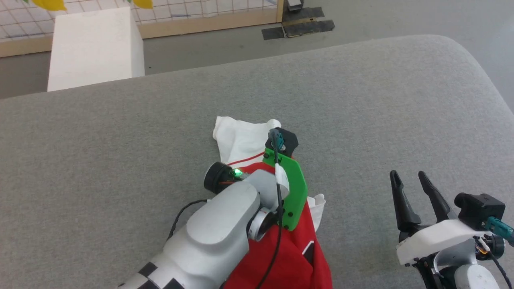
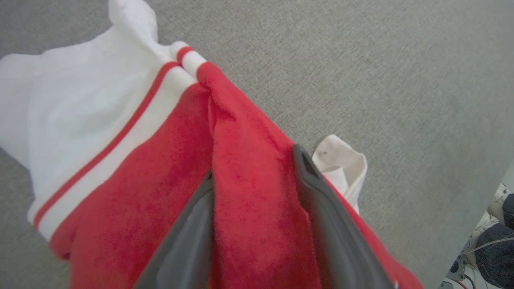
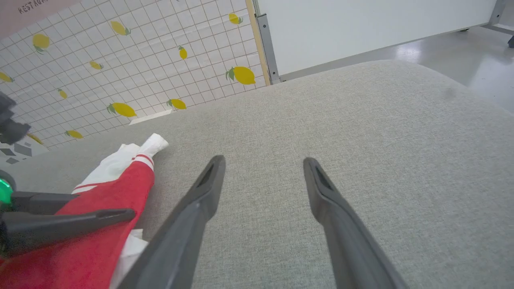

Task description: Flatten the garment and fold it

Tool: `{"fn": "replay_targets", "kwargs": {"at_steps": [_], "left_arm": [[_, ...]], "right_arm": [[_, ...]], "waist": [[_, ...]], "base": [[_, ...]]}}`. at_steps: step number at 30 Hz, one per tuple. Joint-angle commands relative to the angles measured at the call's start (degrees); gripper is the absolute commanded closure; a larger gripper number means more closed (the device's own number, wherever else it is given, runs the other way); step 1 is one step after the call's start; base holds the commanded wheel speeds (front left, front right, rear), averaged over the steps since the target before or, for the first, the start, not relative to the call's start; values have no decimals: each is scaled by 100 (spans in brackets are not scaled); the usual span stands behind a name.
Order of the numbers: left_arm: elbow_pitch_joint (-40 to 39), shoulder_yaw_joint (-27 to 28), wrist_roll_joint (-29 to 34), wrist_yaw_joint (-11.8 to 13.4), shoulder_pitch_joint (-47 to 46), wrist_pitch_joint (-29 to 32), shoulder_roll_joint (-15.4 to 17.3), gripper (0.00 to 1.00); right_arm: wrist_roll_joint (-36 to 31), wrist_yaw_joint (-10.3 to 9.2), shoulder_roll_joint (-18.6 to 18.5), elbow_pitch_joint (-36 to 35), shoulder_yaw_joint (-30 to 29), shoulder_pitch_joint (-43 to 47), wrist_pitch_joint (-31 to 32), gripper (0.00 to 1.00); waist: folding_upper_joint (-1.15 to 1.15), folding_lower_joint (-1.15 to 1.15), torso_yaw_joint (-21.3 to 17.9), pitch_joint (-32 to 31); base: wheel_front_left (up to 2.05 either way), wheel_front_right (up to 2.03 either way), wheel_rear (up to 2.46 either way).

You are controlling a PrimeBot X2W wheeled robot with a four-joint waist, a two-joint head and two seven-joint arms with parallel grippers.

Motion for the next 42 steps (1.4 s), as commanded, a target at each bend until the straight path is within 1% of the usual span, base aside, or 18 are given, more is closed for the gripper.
{"fn": "replay_targets", "kwargs": {"at_steps": [1,2,4,8,11,16,18,19,22,27,31,34,37,38,39,40,41,42], "left_arm": [[-51,-35,-75,-79,-160,-68,5,100],[-85,-35,-95,-105,-190,-175,5,100],[-200,2,-136,-142,-256,-606,5,100],[-471,-11,-354,-243,-378,-1531,5,100],[-747,-12,-582,-302,-517,-2346,5,100],[-1033,251,-1023,-167,-542,-3360,5,100],[-1089,481,-1137,-50,-408,-3630,35,100],[-1129,603,-1200,15,-286,-3719,126,100],[-1228,945,-1378,259,189,-3869,539,100],[-1368,1742,-1931,764,1489,-4148,1253,100],[-1456,2200,-2221,1131,2568,-4291,1652,100],[-1501,2291,-2305,1332,3237,-4297,1861,100],[-1529,2212,-2407,1483,3749,-4076,1988,100],[-1511,2133,-2427,1559,3882,-3911,2036,87],[-1491,2036,-2418,1621,3965,-3750,2088,58],[-1507,1959,-2403,1655,4016,-3628,2135,11],[-1560,1965,-2402,1649,4022,-3646,2137,0],[-1634,2006,-2405,1615,4015,-3732,2121,0]], "right_arm": [[28,-8,8,30,17,-125,-51,0],[31,-8,8,38,19,-131,-66,0],[35,-8,8,51,17,-139,-90,0],[12,-8,8,68,-5,-139,-101,0],[-29,-8,8,53,-37,-127,-86,0],[-74,-8,8,-8,-68,-81,-27,0],[-83,-8,8,-40,-76,-50,-3,0],[-83,-8,8,-56,-89,-30,11,0],[-97,-8,8,-100,-88,16,61,0],[-116,-8,8,-179,-89,82,136,0],[-147,-8,8,-232,-66,110,206,0],[-173,-8,8,-262,-73,138,253,0],[-213,-8,8,-279,-75,185,331,0],[-229,-8,8,-280,-76,203,368,0],[-237,-8,8,-283,-78,217,397,0],[-244,-8,8,-291,-73,226,429,0],[-253,-8,8,-300,-73,230,446,0],[-271,-8,8,-313,-57,227,463,0]], "waist": [[0,0,-50,29],[0,0,-53,27],[0,0,-48,17],[0,0,27,-35],[0,0,160,-111],[0,0,454,-244],[0,0,595,-291],[0,0,684,-313],[0,0,879,-357],[0,0,1190,-412],[0,0,1361,-449],[0,0,1468,-484],[0,0,1590,-515],[0,0,1629,-531],[0,0,1663,-542],[0,0,1700,-550],[0,0,1738,-554],[0,0,1767,-557]], "base": [[0,0,0],[0,0,0],[0,0,0],[0,0,0],[0,0,0],[0,0,0],[0,0,0],[0,0,0],[0,0,0],[0,0,0],[0,0,0],[0,0,0],[0,0,0],[0,0,0],[0,0,0],[0,0,0],[0,0,0],[0,0,0]]}}
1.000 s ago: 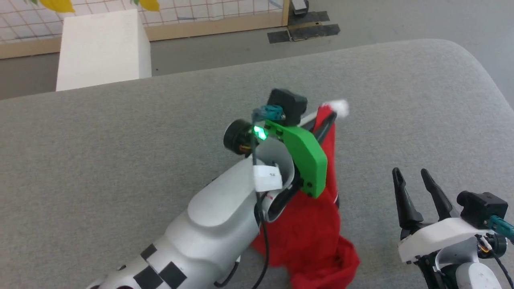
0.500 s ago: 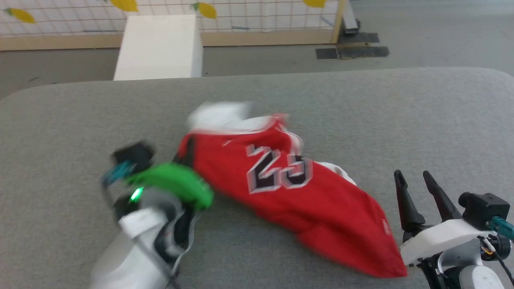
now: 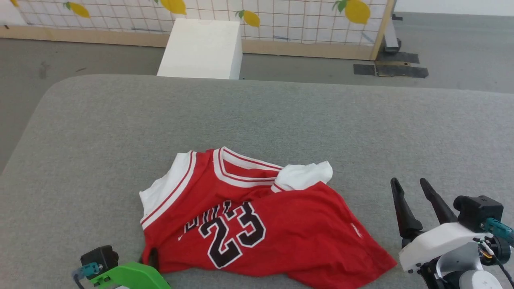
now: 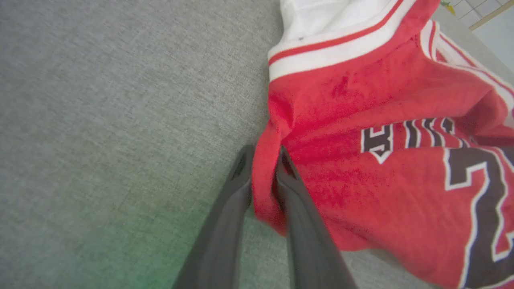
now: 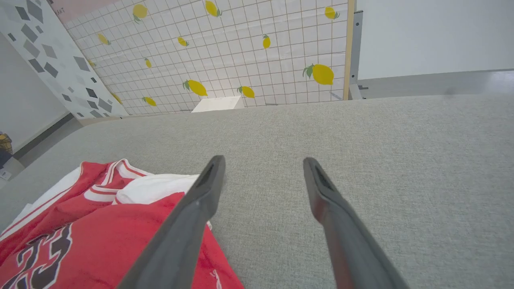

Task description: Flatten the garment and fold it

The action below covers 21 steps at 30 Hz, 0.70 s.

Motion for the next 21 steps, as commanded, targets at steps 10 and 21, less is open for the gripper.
{"fn": "replay_targets", "kwargs": {"at_steps": [10,21], "left_arm": [[-948,1298,1911,-624,-303,-748,-610,0],[-1228,2515,3907,-1674,-300,-750,-1900,0]], "right_arm": [[-555,-8,4,271,552,-873,234,0],[-718,-8,4,2101,844,-2354,2507,0]], "waist": [[0,0,377,210],[0,0,660,737]], "base": [[0,0,0],[0,0,0]]}}
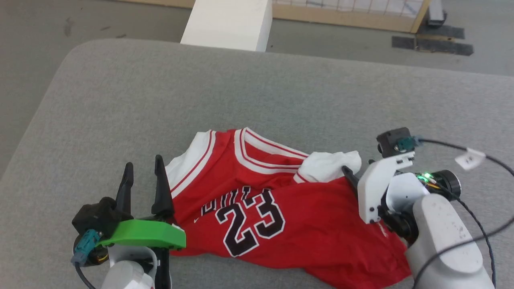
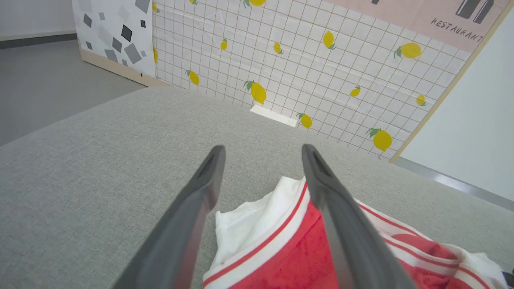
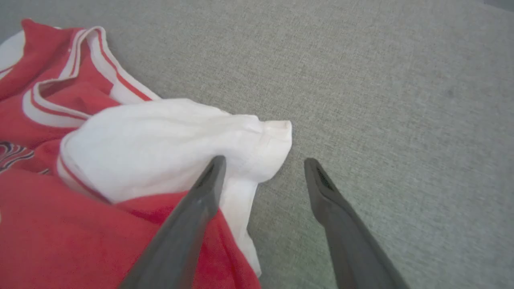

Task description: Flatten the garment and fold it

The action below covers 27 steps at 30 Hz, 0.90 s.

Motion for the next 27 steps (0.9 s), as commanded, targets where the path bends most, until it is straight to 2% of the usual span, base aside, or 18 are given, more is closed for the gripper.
{"fn": "replay_targets", "kwargs": {"at_steps": [1,2,4,5,6,7,8,10,15,19,23,27], "left_arm": [[30,89,120,-96,-63,-25,-64,0],[94,175,227,-206,-69,-25,-130,0],[138,235,288,-266,-66,-25,-169,0],[154,250,305,-285,-60,-25,-178,0],[177,273,317,-309,-55,-25,-186,0],[201,289,316,-325,-50,-25,-190,0],[234,299,281,-336,-49,-25,-192,0],[276,310,228,-328,-45,-25,-194,0],[375,374,238,-303,8,-26,-196,0],[448,450,326,-325,79,-26,-196,0],[523,497,394,-362,125,-26,-196,0],[663,486,483,-373,154,-26,-197,0]], "right_arm": [[-28,-8,2,107,37,-169,203,0],[-86,-8,2,282,58,-304,554,0],[-91,-8,2,420,123,-394,871,0],[-64,-8,2,469,154,-416,996,9],[-36,-8,2,520,188,-428,1157,59],[-7,-8,2,535,217,-430,1257,88],[39,-8,2,516,206,-424,1306,100],[79,-8,2,398,115,-393,1184,100],[186,-8,2,-62,-454,-160,120,100],[197,-8,2,-428,-1032,219,-456,100],[102,-8,2,-873,-1700,753,-723,100],[72,-8,2,-1305,-2258,1371,-680,100]], "waist": [[0,0,161,173],[0,0,210,222],[0,0,248,247],[0,0,259,250],[0,0,269,250],[0,0,271,247],[0,0,266,236],[0,0,237,197],[0,0,55,-30],[0,0,-166,-261],[0,0,-401,-452],[0,0,-656,-575]], "base": [[0,0,0],[0,0,0],[0,0,0],[0,0,0],[0,0,0],[0,0,0],[0,0,0],[0,0,0],[0,0,0],[0,0,0],[0,0,0],[0,0,0]]}}
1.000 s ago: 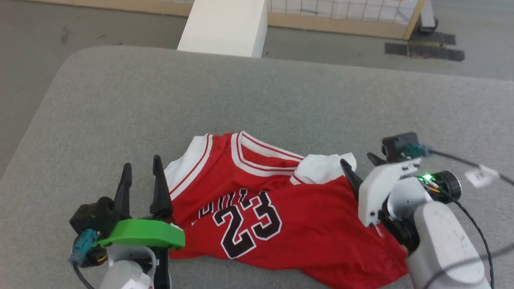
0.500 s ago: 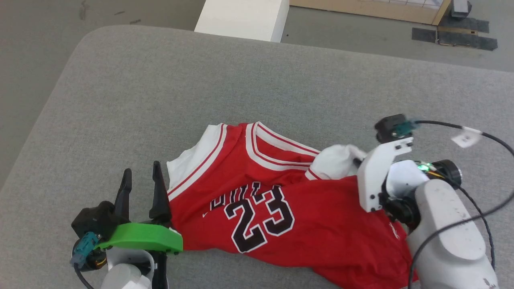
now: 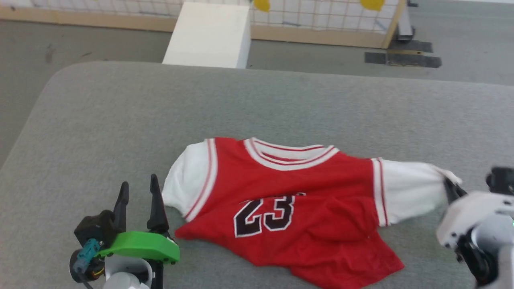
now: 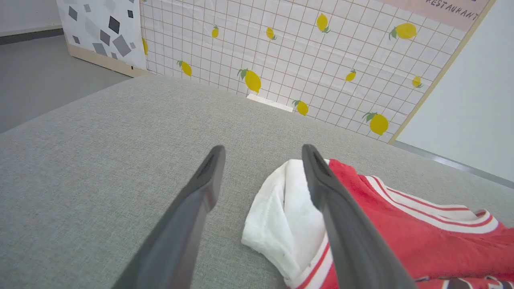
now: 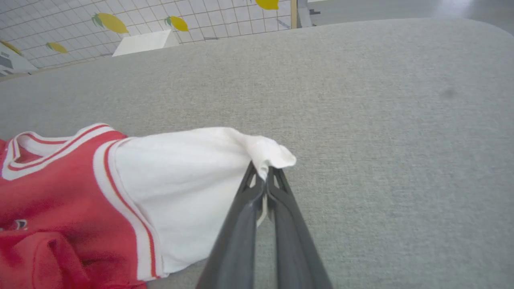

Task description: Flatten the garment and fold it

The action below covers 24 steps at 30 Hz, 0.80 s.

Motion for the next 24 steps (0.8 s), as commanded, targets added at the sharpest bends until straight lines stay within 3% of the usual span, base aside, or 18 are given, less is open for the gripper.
{"fn": "replay_targets", "kwargs": {"at_steps": [1,8,17,24], "left_arm": [[59,-35,64,-4,55,-26,-24,0],[633,-178,109,26,-312,250,16,0],[1941,-216,170,443,-1882,2218,378,0],[2812,-337,276,617,-2658,3425,674,0]], "right_arm": [[-3,-9,-5,-130,-115,230,43,100],[213,-9,-5,-394,-350,885,256,100],[429,-9,-5,-416,1,841,176,100],[551,-9,-5,-429,308,658,149,100]], "waist": [[0,0,-319,-224],[0,0,-722,-254],[0,0,-1047,32],[0,0,-1252,387]], "base": [[0,0,0],[0,0,0],[0,0,0],[0,0,0]]}}
